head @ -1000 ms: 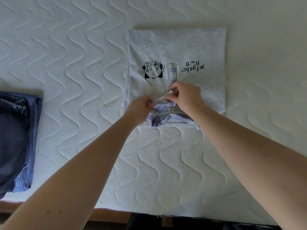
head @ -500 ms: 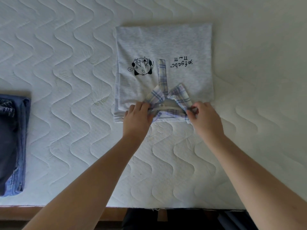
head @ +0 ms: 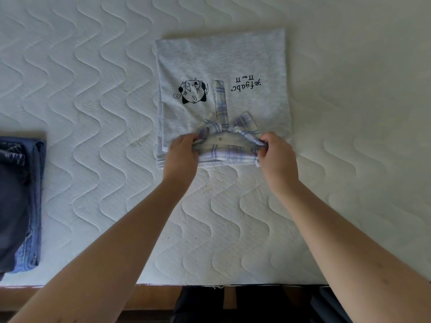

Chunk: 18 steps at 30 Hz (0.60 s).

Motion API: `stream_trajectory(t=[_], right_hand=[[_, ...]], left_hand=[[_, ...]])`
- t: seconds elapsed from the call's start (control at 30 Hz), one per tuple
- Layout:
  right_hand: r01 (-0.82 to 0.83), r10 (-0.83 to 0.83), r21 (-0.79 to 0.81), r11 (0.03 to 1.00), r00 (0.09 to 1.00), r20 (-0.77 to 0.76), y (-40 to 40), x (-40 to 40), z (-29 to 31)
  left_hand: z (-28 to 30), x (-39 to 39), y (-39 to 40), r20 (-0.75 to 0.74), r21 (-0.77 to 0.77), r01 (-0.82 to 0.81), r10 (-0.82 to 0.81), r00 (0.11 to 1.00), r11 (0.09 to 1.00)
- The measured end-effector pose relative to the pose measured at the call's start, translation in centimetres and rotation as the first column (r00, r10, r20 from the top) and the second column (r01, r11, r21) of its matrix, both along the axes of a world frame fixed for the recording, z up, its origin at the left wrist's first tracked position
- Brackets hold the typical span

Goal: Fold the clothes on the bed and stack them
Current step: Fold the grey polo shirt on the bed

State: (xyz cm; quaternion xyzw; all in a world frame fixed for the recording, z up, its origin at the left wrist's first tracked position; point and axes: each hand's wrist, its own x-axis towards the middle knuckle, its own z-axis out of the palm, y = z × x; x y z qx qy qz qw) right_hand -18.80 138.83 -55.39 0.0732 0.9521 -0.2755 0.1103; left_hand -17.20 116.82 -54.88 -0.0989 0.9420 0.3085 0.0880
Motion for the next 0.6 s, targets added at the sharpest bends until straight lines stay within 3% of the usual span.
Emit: stream_trajectory(t=[0.17, 0.3, 0.37, 0.6], right_hand=[[0.151, -0.167, -0.169, 0.974, 0.983, -0.080, 0.7, 0.5, 0.0], [0.216, -0.218, -0.191, 0.958, 0.976, 0.009, 0.7, 1.2, -0.9], [0.193, -0.189, -0.137, 0.972, 0.981, 0.041, 0.5, 1.4, -1.0], [-0.036, 0.048, 0.101, 0.994, 0.993, -0.111, -0.4, 1.2, -0.9]], left_hand=[[0.8, -0.8, -2.2, -0.108, 0.024, -0.038, 0.040, 0.993, 0.999], [0.1, 0.0, -2.2, -0.063, 0.028, -0.022, 0.023, 0.998, 0.999], [-0.5, 0.8, -1.9, -0.030, 0.000, 0.001, -0.001, 1.000, 1.000], [-1.6, 0.9, -0.1, -0.014, -0.291, -0.091, 0.091, 0.996, 0.952]])
